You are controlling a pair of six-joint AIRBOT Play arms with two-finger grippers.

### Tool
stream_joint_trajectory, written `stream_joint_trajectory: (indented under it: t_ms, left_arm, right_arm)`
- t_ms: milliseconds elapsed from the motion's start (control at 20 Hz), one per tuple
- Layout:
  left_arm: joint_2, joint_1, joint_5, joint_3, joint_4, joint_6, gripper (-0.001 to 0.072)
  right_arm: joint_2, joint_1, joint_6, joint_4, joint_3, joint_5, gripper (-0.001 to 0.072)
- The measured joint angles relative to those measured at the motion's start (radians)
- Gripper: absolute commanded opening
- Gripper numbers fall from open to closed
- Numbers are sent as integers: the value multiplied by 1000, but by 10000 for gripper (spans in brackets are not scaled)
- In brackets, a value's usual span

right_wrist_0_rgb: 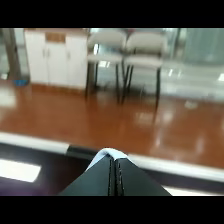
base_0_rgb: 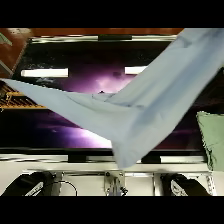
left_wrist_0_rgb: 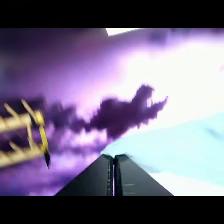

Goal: Fold the shirts.

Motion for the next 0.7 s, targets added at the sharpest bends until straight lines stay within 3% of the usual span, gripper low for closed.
stream_joint_trajectory:
  t_ms: [250, 400, 450, 550, 700]
  left_arm:
    - [2, 0, 128, -310, -54, -1, 31]
    - [2, 0, 188, -439, -69, -3, 30]
    - [2, 0, 209, -465, -73, -4, 30]
    - [-1, 0, 254, -499, -79, -8, 31]
    - [-3, 0, 295, -523, -82, -10, 31]
  right_arm:
    - [-328, 0, 27, 122, 0, -19, 67]
    - [-518, 0, 138, 157, 0, 29, 68]
    - [-568, 0, 176, 172, 0, 52, 102]
    - [-647, 0, 232, 214, 1, 106, 506]
    - [-687, -32, 243, 260, 1, 222, 522]
